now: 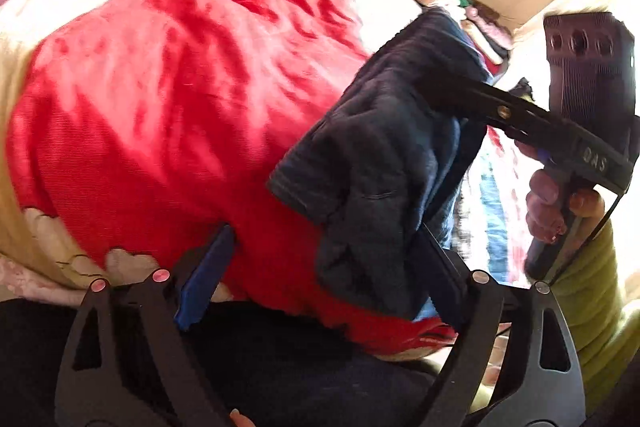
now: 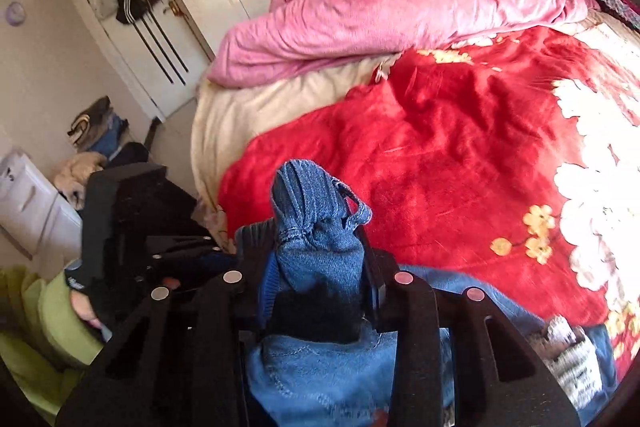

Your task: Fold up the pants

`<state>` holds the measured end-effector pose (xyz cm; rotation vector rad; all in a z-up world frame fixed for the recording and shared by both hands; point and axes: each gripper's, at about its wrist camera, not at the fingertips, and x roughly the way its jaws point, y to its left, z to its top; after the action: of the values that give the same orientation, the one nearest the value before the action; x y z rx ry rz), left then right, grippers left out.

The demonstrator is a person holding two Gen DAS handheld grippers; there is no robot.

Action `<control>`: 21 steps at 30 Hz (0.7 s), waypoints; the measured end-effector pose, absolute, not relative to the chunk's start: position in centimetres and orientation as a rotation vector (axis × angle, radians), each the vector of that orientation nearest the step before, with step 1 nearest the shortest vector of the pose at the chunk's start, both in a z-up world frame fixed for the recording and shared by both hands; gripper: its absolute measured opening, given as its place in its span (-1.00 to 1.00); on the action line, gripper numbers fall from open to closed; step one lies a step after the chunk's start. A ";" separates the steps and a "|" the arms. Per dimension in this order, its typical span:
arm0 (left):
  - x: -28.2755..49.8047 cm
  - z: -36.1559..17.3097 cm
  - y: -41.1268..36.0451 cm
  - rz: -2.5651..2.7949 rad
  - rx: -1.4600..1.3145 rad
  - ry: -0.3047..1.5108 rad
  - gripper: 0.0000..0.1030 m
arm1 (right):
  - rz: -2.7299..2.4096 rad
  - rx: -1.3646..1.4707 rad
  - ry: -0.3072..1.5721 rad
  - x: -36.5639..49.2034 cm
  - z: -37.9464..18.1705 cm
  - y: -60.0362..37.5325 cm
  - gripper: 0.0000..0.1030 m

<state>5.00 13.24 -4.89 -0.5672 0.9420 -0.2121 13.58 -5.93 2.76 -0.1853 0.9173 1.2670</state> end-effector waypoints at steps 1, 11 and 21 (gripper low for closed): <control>5.3 -4.8 12.9 -0.231 -0.576 0.943 0.57 | 1.269 -0.164 0.910 13.6 3.1 -6.9 -0.36; 8.1 -2.8 5.5 -0.488 -0.604 0.955 0.47 | 1.234 -0.059 0.833 14.0 5.3 -15.1 -0.36; 8.4 -0.5 -2.3 -0.551 -0.431 0.961 0.47 | 1.166 0.018 0.799 14.7 5.5 -21.5 -0.04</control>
<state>8.39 -2.28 -0.51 -0.4313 0.9610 -0.5511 14.72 -21.49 5.48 0.0183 0.7991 1.1660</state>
